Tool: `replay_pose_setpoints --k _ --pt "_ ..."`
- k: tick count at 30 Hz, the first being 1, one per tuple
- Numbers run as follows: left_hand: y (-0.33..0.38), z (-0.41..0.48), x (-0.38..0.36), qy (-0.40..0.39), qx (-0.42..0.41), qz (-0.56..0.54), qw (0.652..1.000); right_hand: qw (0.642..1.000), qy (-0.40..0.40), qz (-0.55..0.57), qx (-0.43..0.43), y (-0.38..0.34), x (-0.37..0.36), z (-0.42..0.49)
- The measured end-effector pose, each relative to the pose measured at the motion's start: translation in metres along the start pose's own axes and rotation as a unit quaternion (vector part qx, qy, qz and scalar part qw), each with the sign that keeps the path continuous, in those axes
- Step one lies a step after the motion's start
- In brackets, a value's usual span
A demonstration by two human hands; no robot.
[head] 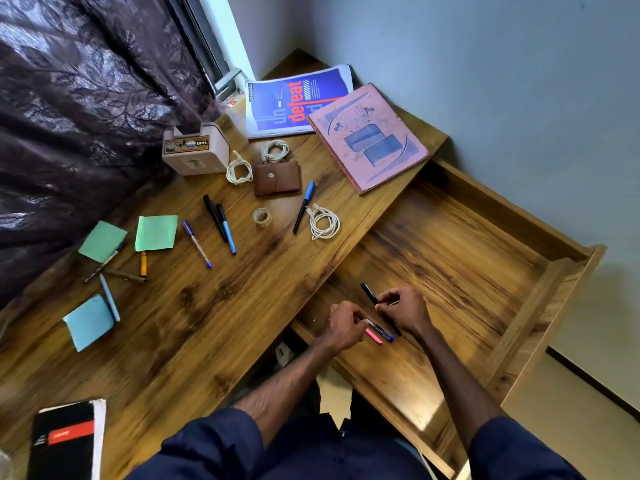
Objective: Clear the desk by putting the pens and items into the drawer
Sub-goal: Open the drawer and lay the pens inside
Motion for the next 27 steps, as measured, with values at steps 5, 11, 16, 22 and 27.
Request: replay_pose_setpoints --k 5,11,16,22,27 --pt "-0.021 -0.006 0.008 0.008 0.033 0.020 0.999 0.993 0.004 -0.116 -0.001 0.015 -0.015 0.016" --pt "-0.034 -0.011 0.013 0.007 0.049 0.020 0.999 0.987 0.009 -0.161 0.013 0.023 -0.028 0.021" --pt "-0.036 -0.014 0.013 -0.004 0.056 0.022 0.998 0.987 0.025 -0.159 0.016 0.025 -0.031 0.019" --pt "-0.033 -0.013 0.012 -0.010 0.055 0.027 0.998 0.986 0.040 -0.160 0.020 0.025 -0.030 0.018" --pt "-0.032 -0.014 0.015 -0.009 0.052 0.021 0.998 0.983 0.071 -0.164 0.045 0.021 -0.027 0.010"
Point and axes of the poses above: each hand's wrist, its own z-axis towards the middle knuckle, its own x-axis out of the back of the hand, y = z × x, the point moved 5 cm from there along z, towards the middle knuckle, and after that the axes turned 8 degrees about -x, right-handed, at the moved point
